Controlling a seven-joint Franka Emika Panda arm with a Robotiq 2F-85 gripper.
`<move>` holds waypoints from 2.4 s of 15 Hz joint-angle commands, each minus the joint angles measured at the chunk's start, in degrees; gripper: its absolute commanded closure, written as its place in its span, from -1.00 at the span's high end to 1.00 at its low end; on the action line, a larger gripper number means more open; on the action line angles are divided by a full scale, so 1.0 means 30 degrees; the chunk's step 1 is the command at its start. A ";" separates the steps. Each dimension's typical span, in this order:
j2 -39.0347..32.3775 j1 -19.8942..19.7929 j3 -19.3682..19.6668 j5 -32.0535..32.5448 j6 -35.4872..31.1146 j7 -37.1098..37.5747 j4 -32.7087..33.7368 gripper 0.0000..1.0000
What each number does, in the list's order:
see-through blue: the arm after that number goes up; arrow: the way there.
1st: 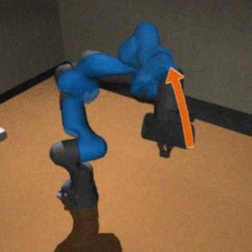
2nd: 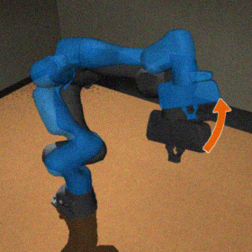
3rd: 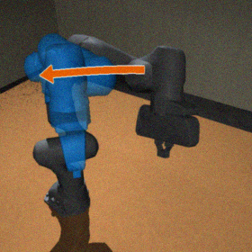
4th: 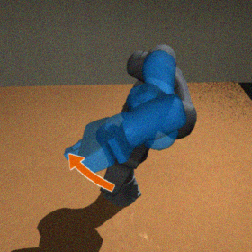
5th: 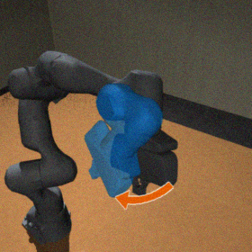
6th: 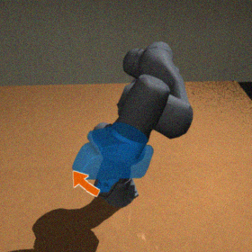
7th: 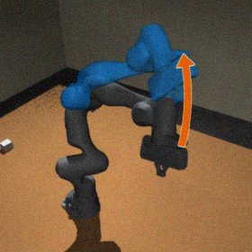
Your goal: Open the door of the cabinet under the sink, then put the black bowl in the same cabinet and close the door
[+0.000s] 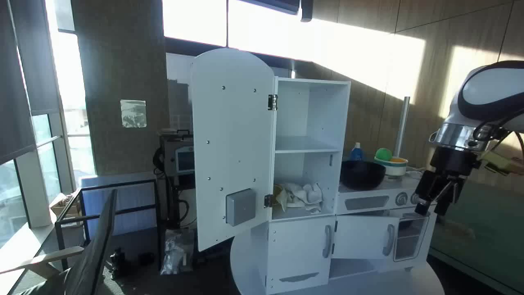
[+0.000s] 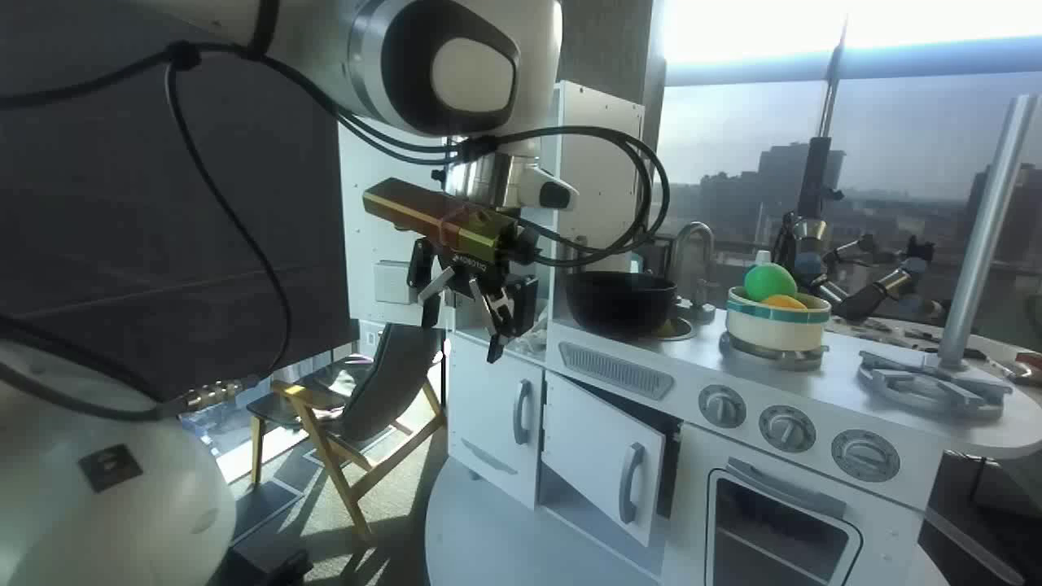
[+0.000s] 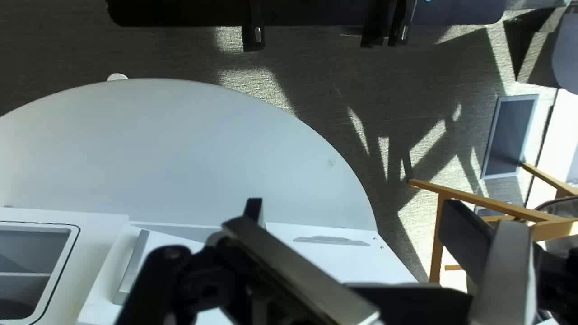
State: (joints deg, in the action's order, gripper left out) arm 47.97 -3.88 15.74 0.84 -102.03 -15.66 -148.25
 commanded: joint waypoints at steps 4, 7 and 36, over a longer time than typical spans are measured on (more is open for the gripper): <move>-0.0012 -0.0238 -0.0178 -0.0150 0.0027 -0.0150 0.0184 1.00; -0.0012 -0.0238 -0.0178 -0.0150 0.0027 -0.0150 0.0185 1.00; -1.2818 -0.3432 -0.1008 0.1437 -1.9530 0.4037 -0.0863 1.00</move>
State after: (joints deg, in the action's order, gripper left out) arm 13.01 -11.36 13.95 1.17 -156.18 -7.25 -151.58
